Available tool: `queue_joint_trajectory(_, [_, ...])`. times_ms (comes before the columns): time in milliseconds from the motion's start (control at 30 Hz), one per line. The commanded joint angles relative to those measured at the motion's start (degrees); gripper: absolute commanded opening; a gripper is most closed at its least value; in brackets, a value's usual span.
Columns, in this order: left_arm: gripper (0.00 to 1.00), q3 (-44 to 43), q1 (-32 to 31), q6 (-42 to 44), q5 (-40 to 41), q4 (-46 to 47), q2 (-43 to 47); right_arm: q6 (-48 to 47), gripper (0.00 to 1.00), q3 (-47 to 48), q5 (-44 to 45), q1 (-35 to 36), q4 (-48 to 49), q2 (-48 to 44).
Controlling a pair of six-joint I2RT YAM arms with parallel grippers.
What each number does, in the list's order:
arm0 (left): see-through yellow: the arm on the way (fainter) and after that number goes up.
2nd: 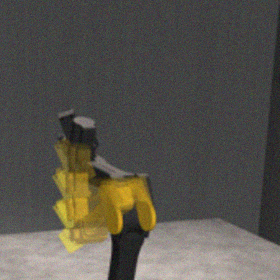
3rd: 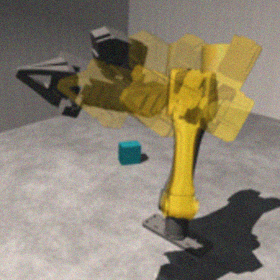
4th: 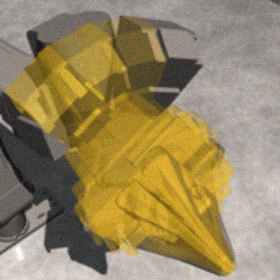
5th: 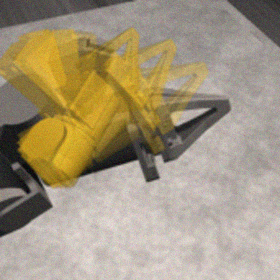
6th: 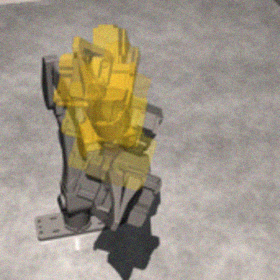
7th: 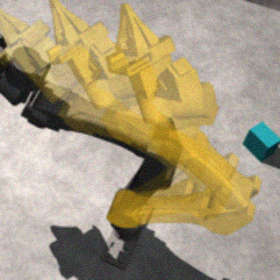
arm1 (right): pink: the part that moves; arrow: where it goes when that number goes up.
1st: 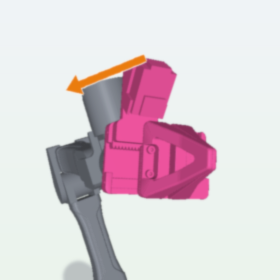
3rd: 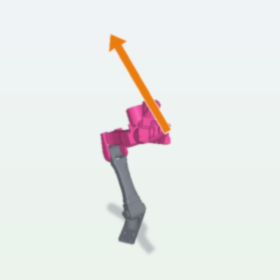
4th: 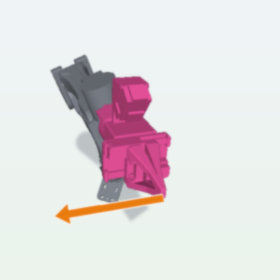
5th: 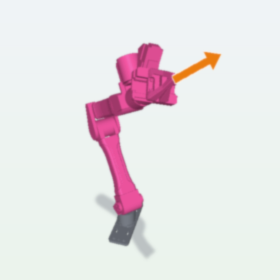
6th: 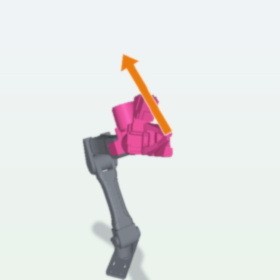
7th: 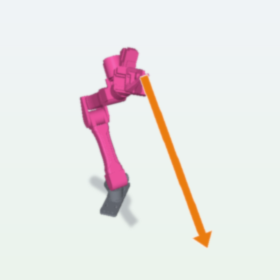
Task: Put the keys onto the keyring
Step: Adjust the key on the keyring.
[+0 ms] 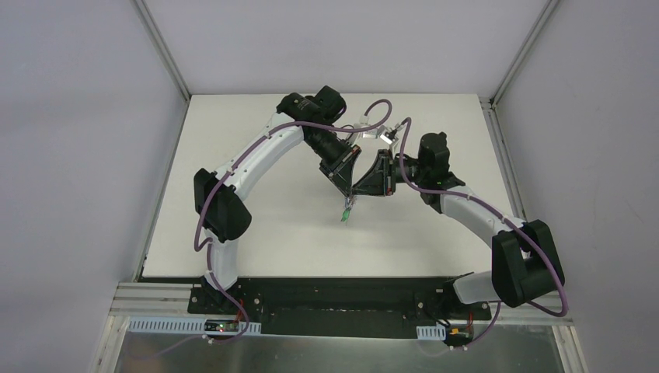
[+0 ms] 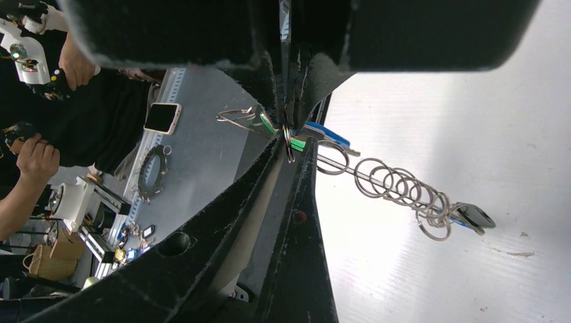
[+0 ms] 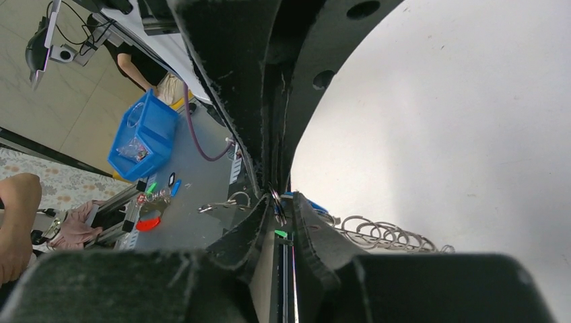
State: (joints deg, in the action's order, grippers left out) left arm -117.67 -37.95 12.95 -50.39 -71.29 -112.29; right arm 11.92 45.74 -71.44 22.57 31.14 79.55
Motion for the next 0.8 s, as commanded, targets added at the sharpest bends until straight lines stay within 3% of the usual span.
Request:
queue_joint_trajectory(0, [0.00, -2.2, -0.6, 1.4, -1.3, -1.7, 0.2, -1.9, 0.16, 2.9, -2.0, 0.5, 0.5, -1.5])
queue_joint_trajectory(367, [0.00, -0.3, -0.6, 2.3, -1.5, -2.1, 0.6, -1.5, 0.23, 3.9, -1.3, 0.4, 0.5, -1.9])
queue_joint_trajectory(567, [0.00, -0.4, -0.7, 2.2, -1.6, -1.7, 0.8, -1.1, 0.13, 3.9, -1.6, 0.6, 0.5, -1.5])
queue_joint_trajectory(667, [0.00, -0.7, -0.9, 2.0, -1.6, -1.7, 0.6, -0.8, 0.00, 4.3, -1.8, 0.8, 0.6, -1.1])
queue_joint_trajectory(767, [0.00, -0.8, -0.9, 2.5, -1.5, -1.5, 0.4, 0.1, 0.00, 4.9, -1.1, 0.8, 0.9, -1.1])
